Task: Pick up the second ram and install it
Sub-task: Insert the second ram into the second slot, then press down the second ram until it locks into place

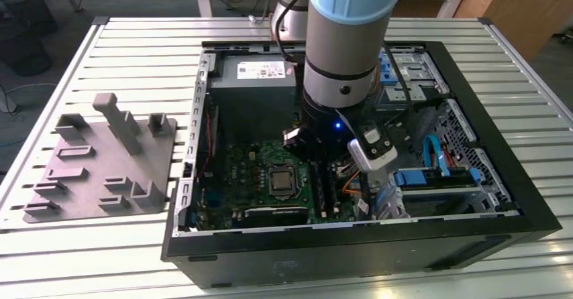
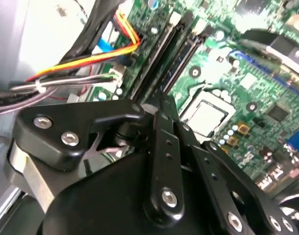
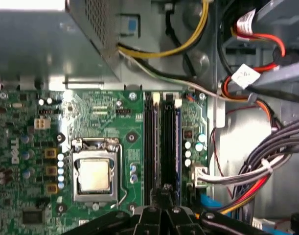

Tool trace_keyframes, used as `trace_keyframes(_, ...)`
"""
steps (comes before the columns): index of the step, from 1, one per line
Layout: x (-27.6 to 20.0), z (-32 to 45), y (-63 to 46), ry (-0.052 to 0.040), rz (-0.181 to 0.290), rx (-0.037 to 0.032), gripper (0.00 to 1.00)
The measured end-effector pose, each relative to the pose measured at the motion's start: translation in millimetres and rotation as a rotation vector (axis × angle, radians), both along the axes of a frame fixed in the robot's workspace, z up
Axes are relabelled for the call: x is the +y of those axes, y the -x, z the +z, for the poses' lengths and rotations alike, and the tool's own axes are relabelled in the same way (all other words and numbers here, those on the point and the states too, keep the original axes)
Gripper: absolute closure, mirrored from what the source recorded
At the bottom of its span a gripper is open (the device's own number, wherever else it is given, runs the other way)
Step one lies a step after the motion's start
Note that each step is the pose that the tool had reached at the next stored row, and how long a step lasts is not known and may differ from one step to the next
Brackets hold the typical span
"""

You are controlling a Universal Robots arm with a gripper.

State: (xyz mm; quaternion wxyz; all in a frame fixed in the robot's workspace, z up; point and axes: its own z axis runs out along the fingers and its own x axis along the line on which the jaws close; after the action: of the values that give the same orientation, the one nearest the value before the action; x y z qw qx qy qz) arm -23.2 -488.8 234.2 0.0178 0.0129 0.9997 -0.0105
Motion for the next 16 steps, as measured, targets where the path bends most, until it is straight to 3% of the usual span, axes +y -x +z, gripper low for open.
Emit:
trace_keyframes(3, 5.0, 0.1, -0.3, 0.0001, 0.0, 0.0009, 0.9)
trace_keyframes(16, 5.4, 0.0, -0.3, 0.0, 0.0, 0.0009, 0.9)
